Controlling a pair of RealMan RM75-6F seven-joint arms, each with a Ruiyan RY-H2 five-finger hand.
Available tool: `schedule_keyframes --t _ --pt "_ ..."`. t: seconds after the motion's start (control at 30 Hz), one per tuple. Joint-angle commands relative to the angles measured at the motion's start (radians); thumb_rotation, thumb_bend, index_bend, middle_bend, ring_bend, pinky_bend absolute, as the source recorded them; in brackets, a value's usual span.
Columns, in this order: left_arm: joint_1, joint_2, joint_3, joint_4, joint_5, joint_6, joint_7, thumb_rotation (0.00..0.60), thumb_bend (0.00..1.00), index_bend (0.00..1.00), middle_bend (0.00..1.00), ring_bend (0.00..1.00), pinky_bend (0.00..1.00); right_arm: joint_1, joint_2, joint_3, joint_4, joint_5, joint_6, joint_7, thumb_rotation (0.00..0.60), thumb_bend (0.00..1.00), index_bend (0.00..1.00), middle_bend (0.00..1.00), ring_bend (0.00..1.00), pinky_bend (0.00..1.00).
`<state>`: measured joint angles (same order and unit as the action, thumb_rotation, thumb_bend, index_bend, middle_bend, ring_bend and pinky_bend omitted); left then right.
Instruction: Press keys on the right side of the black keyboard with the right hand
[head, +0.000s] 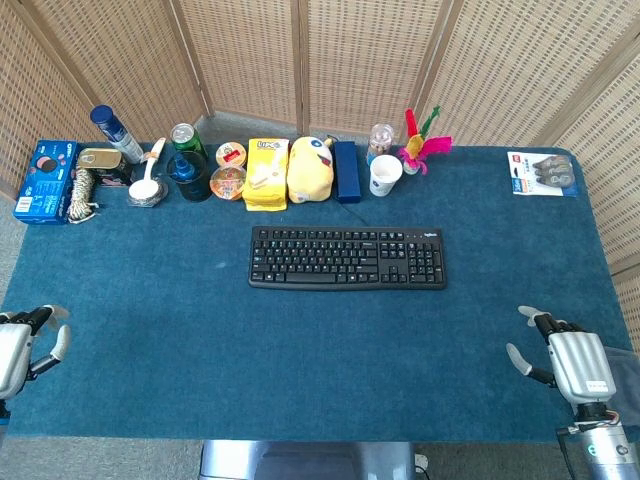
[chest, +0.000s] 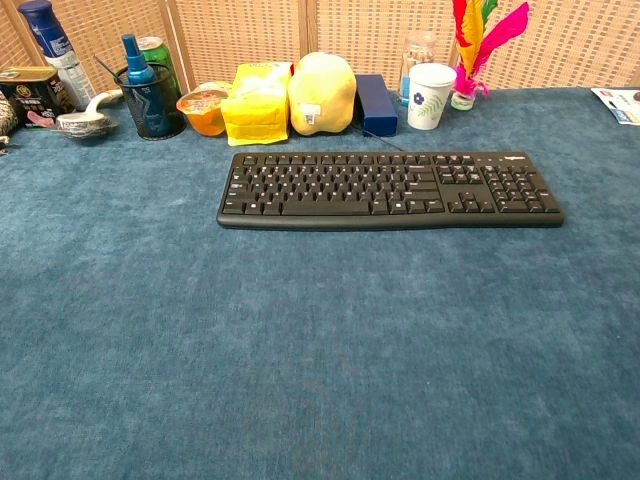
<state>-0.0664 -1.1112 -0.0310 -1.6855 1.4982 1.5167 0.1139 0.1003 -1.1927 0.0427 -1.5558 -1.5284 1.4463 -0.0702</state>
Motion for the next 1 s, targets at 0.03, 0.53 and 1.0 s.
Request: schedule_keyframes --t 0.03,0.53,1.0 --pt "0.002 -0.006 0.002 0.007 0.001 0.0 -0.001 0.033 0.43 0.4 0.51 0.55 0.42 0.003 -0.01 -0.002 0.006 0.01 -0.013 -0.004 0.0 0.38 0.22 0.38 0.5 0.51" --pt "-0.025 -0.019 -0.018 -0.014 -0.001 -0.021 0.028 0.031 0.43 0.4 0.51 0.54 0.42 0.096 0.037 0.059 -0.077 -0.006 -0.073 0.003 0.0 0.38 0.22 0.38 0.5 0.5" --pt "-0.083 -0.002 -0.044 -0.074 -0.008 -0.081 0.098 0.031 0.43 0.4 0.51 0.54 0.42 0.385 0.065 0.19 -0.102 0.174 -0.483 0.143 0.0 0.4 0.23 0.77 0.89 0.81"
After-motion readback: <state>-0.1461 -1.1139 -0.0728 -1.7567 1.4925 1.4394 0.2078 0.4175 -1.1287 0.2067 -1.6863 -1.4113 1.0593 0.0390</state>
